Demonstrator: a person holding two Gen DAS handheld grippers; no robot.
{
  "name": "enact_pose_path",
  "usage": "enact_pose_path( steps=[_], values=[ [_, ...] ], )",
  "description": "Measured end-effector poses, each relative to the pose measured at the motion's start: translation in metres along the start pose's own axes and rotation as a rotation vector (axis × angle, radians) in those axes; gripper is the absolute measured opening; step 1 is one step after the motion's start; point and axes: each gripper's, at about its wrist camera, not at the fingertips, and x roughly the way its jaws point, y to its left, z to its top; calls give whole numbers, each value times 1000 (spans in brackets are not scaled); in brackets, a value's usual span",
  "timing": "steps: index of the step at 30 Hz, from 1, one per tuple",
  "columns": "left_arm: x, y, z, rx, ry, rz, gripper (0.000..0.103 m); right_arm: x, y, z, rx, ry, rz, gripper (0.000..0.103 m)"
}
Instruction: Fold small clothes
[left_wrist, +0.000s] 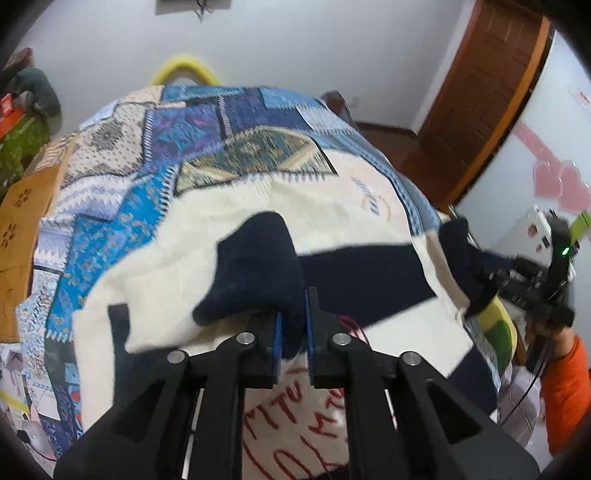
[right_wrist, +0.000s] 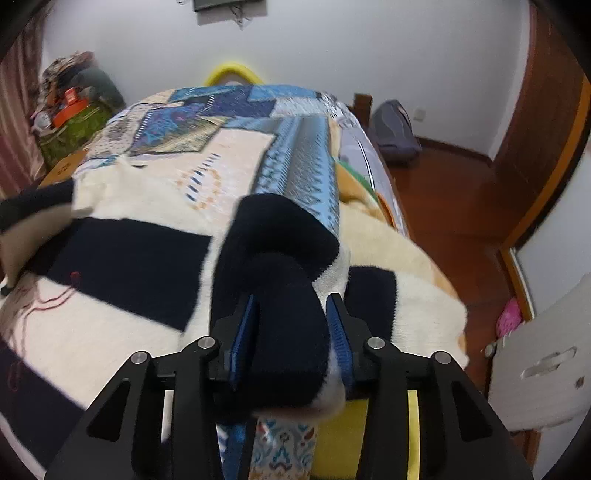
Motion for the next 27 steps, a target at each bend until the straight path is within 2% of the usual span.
enact_pose_path(
  steps=[3,7,8,10,13,14,17,21,27],
  values=[
    [-8,-3,-7,14,-7,-3,21,-21,12,7,-24,-39,41,45],
    [-40,11,-11,1,-84,36,52,-45,43,21,-87,-103,94,53],
    [-48,17,-11,-6,-104,53,57,-50,53,25,-103,-117,109,54],
    [-67,34,-15,-24,-145,106,59,-57,72,31,-128,-142,146,55],
    [-85,66,-21,-66,-167,173,62,-61,101,40,-155,-167,206,62],
    [-88,76,-24,-81,-169,193,63,-60,113,43,-168,-171,226,65],
    [-93,114,-39,-126,-158,276,65,-52,147,45,-222,-166,255,66],
    [-79,157,-63,-207,-91,314,65,-32,186,44,-283,-120,295,66],
    [-38,188,-97,-259,32,311,65,4,230,40,-336,-38,318,66]
  ],
)
